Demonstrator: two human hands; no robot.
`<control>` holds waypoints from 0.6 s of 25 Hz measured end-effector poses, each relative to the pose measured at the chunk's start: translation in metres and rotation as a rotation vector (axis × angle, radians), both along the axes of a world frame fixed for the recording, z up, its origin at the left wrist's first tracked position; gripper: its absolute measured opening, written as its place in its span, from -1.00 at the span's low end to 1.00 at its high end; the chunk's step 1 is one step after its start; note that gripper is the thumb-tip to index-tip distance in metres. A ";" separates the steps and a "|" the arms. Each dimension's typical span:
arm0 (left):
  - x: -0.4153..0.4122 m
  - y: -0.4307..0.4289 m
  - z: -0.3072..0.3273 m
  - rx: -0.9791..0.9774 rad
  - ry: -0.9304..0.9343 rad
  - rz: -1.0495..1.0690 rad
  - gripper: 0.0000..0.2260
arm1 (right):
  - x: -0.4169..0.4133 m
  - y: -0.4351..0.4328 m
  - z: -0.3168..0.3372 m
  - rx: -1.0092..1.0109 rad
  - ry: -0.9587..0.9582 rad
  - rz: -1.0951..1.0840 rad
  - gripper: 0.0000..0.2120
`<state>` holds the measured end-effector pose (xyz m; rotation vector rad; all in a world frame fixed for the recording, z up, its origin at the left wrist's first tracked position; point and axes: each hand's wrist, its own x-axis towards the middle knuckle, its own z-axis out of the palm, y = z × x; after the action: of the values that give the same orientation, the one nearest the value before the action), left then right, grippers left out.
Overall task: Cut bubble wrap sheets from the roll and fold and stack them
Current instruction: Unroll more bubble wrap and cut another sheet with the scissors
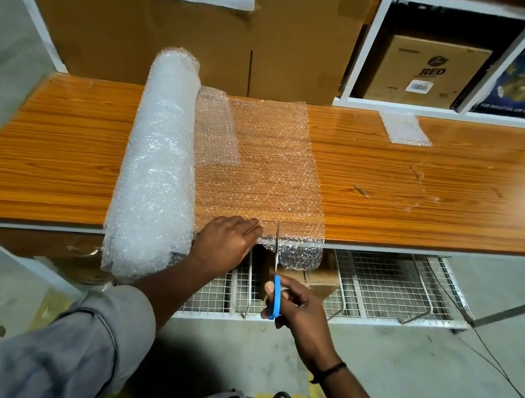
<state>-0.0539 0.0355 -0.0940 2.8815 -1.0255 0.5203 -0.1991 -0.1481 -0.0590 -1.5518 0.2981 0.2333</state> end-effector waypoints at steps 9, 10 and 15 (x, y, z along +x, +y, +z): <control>-0.005 -0.001 -0.007 -0.007 0.004 0.035 -0.63 | -0.013 0.008 0.012 0.041 0.067 0.000 -0.82; -0.005 -0.002 -0.008 -0.014 0.002 0.041 -0.63 | -0.016 0.007 0.011 0.050 0.072 0.002 -0.81; -0.006 -0.004 -0.013 -0.029 0.019 0.066 -0.63 | -0.023 0.005 0.002 0.066 0.117 0.021 -0.72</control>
<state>-0.0600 0.0316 -0.1070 2.8973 -0.9159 0.5061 -0.2219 -0.1436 -0.0570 -1.4790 0.3624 0.3484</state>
